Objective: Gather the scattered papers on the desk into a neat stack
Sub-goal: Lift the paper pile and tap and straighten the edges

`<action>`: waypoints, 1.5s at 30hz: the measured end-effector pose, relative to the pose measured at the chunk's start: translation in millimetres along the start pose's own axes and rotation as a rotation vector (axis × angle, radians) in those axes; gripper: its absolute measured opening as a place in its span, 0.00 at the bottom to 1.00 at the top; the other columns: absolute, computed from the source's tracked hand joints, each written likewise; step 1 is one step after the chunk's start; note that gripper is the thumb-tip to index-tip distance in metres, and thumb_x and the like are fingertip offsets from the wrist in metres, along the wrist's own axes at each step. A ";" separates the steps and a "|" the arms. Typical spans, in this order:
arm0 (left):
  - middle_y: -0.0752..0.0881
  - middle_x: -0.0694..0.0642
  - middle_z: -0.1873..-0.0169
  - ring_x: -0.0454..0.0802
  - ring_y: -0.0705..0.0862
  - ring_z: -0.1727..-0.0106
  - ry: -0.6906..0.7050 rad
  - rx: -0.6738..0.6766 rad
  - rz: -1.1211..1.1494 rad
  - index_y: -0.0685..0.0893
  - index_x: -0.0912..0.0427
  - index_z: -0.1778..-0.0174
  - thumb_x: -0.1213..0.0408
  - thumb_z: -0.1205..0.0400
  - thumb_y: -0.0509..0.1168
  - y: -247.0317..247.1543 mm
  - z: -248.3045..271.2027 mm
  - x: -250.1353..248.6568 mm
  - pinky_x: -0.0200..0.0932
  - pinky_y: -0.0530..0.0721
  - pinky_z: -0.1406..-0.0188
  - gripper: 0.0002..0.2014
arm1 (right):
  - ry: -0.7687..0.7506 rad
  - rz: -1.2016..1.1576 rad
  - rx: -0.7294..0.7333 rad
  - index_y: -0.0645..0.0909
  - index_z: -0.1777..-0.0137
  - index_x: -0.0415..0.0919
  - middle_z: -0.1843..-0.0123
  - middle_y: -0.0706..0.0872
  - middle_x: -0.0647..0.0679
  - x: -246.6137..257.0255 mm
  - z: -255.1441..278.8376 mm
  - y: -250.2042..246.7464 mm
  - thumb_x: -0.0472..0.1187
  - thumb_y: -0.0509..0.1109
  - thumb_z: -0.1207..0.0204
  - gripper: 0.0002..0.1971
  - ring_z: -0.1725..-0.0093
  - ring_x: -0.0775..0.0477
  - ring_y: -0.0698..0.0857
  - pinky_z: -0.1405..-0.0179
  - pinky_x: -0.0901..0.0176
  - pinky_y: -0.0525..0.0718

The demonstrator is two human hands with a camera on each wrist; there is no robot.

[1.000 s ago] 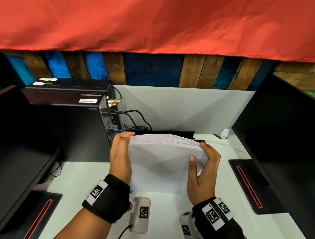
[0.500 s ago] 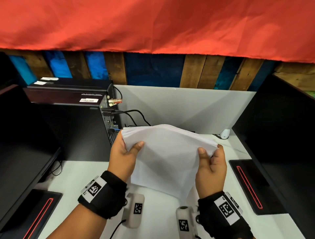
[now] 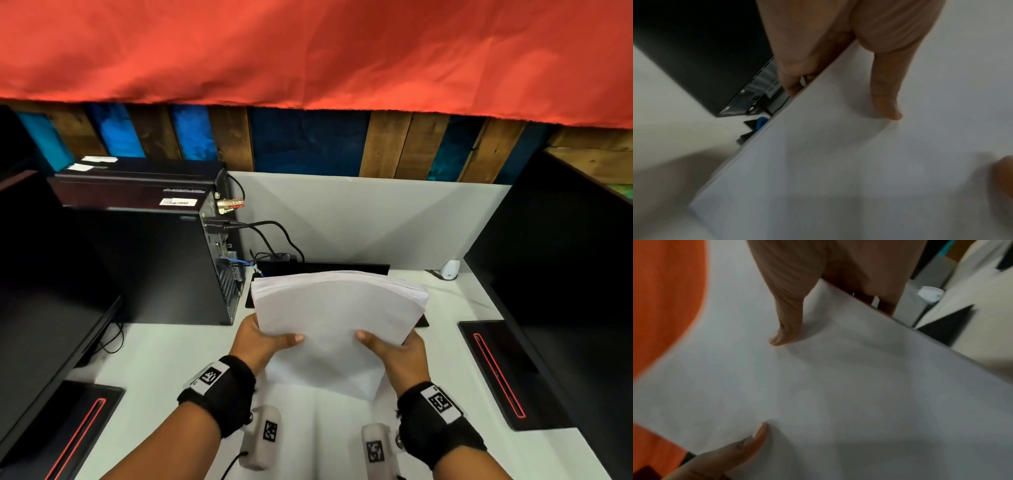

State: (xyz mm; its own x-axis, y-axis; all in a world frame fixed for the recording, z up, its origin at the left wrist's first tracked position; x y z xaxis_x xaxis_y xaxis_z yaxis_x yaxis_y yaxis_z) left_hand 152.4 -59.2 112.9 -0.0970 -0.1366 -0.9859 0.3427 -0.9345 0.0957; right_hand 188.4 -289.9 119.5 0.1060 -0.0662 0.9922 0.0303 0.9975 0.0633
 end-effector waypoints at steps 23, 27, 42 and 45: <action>0.92 0.56 0.53 0.52 0.90 0.50 0.031 -0.012 0.167 0.87 0.56 0.51 0.81 0.37 0.78 5.9 -8.8 -11.2 0.38 0.89 0.57 0.23 | -0.084 -0.082 -0.016 0.76 0.33 0.47 0.43 0.88 0.50 9.6 -1.6 7.8 0.40 0.85 0.47 0.39 0.43 0.50 0.87 0.46 0.61 0.85; 0.92 0.58 0.51 0.55 0.90 0.48 0.035 0.019 0.171 0.88 0.54 0.53 0.82 0.37 0.78 4.9 -8.7 -8.6 0.46 0.89 0.48 0.22 | -0.111 -0.085 -0.035 0.72 0.30 0.50 0.41 0.87 0.54 11.0 2.4 5.4 0.49 0.87 0.48 0.44 0.41 0.55 0.86 0.48 0.70 0.81; 0.92 0.57 0.51 0.53 0.90 0.48 0.012 0.068 0.259 0.93 0.49 0.57 0.69 0.43 0.84 5.9 -6.5 -7.7 0.47 0.88 0.46 0.19 | -0.177 0.027 -0.019 0.66 0.23 0.52 0.33 0.82 0.55 13.9 -0.7 3.9 0.37 0.83 0.39 0.44 0.36 0.57 0.83 0.33 0.53 0.81; 0.92 0.58 0.51 0.55 0.90 0.49 -0.007 0.076 0.260 0.92 0.53 0.57 0.64 0.47 0.85 6.7 -6.8 -5.8 0.44 0.89 0.50 0.22 | -0.229 0.032 -0.118 0.60 0.20 0.51 0.28 0.77 0.53 18.1 1.4 1.1 0.31 0.80 0.35 0.46 0.31 0.54 0.79 0.29 0.55 0.78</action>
State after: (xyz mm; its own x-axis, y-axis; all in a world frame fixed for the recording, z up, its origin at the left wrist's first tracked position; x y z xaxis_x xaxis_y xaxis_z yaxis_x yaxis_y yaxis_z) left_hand 161.6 -62.4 118.3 -0.0219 -0.3772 -0.9259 0.2858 -0.8898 0.3558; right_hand 189.0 -290.0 137.7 -0.1191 -0.0138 0.9928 0.1481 0.9885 0.0315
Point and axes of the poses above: each hand's wrist, its own z-axis away from the middle knuckle, its own y-axis out of the palm, x = y × z, the point moved 4 cm from there along -z, towards the middle knuckle
